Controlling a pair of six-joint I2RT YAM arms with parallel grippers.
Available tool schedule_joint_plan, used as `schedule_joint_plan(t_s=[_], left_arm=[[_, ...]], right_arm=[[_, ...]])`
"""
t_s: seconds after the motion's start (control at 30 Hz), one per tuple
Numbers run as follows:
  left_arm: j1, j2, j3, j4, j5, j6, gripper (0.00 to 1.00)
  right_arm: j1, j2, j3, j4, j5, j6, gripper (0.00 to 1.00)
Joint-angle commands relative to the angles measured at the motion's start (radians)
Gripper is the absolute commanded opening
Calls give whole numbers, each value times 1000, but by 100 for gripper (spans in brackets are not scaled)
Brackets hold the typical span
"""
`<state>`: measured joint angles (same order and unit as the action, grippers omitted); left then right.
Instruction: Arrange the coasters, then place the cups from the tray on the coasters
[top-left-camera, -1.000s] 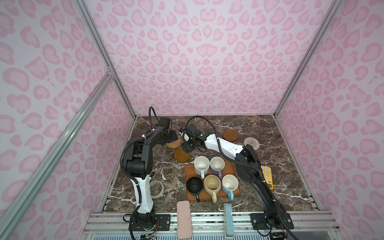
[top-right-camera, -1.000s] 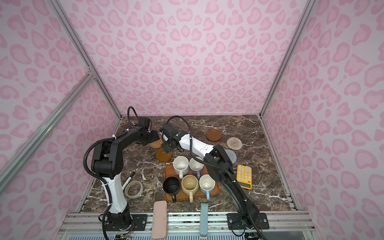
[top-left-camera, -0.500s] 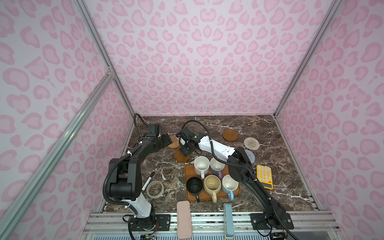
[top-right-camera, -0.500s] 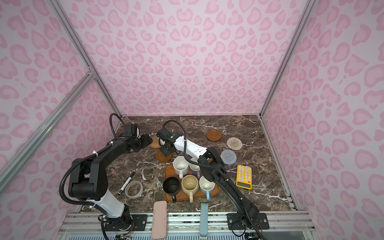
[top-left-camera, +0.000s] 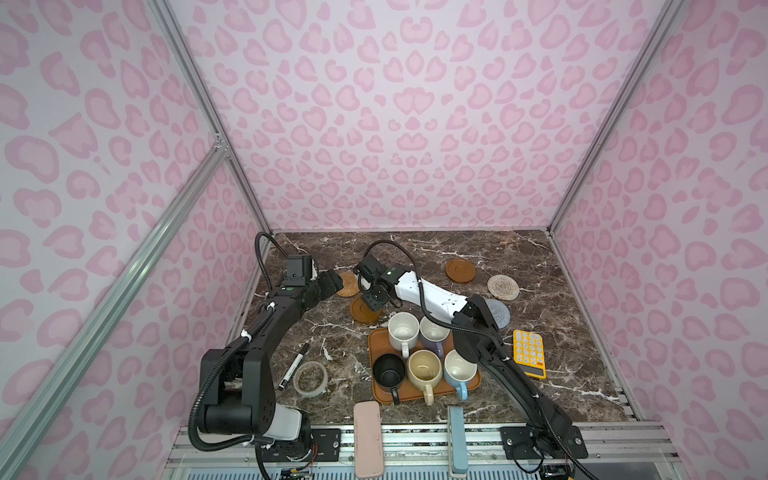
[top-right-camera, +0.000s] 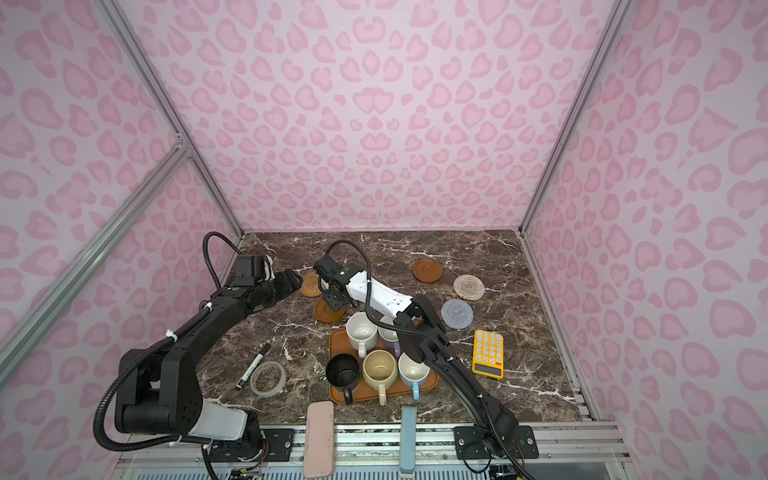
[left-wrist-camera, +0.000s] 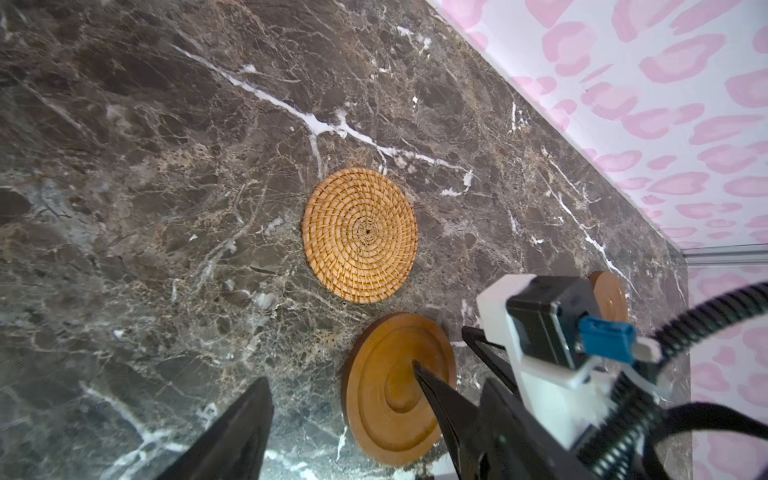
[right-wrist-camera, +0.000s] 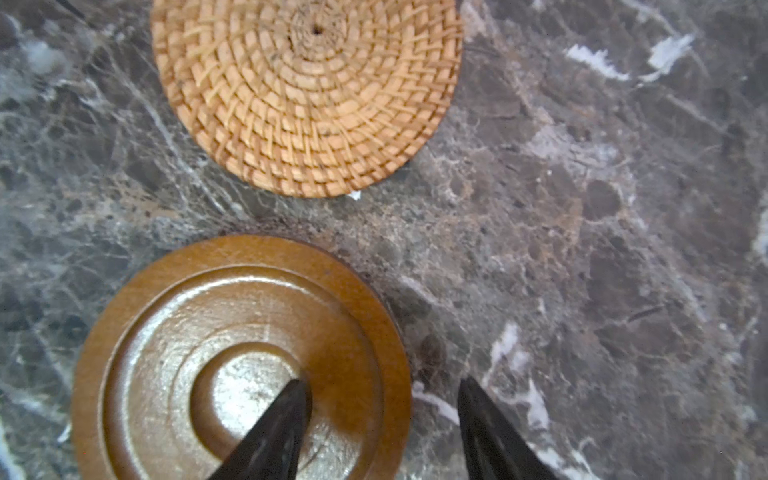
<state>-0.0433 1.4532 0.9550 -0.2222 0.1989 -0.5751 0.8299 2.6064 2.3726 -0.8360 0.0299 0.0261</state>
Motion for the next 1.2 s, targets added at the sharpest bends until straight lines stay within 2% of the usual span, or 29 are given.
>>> schedule_joint_plan(t_s=[0.0, 0.27, 0.57, 0.8, 0.93, 1.17], left_arm=[[-1, -30, -20, 20, 19, -1, 80], [-8, -28, -50, 53, 62, -3, 80], [-108, 36, -44, 99, 39, -12, 80], [-140, 103, -27, 130, 47, -24, 80], [-153, 116, -27, 140, 44, -28, 80], [-191, 129, -5, 148, 22, -35, 79]], right_arm=[[-24, 5, -16, -77, 74, 7, 60], [-88, 28, 0, -64, 57, 48, 57], [-113, 111, 134, -50, 82, 67, 55], [-133, 163, 227, -34, 66, 78, 50], [-140, 172, 234, -20, 31, 66, 50], [-140, 114, 234, 4, 36, 73, 52]])
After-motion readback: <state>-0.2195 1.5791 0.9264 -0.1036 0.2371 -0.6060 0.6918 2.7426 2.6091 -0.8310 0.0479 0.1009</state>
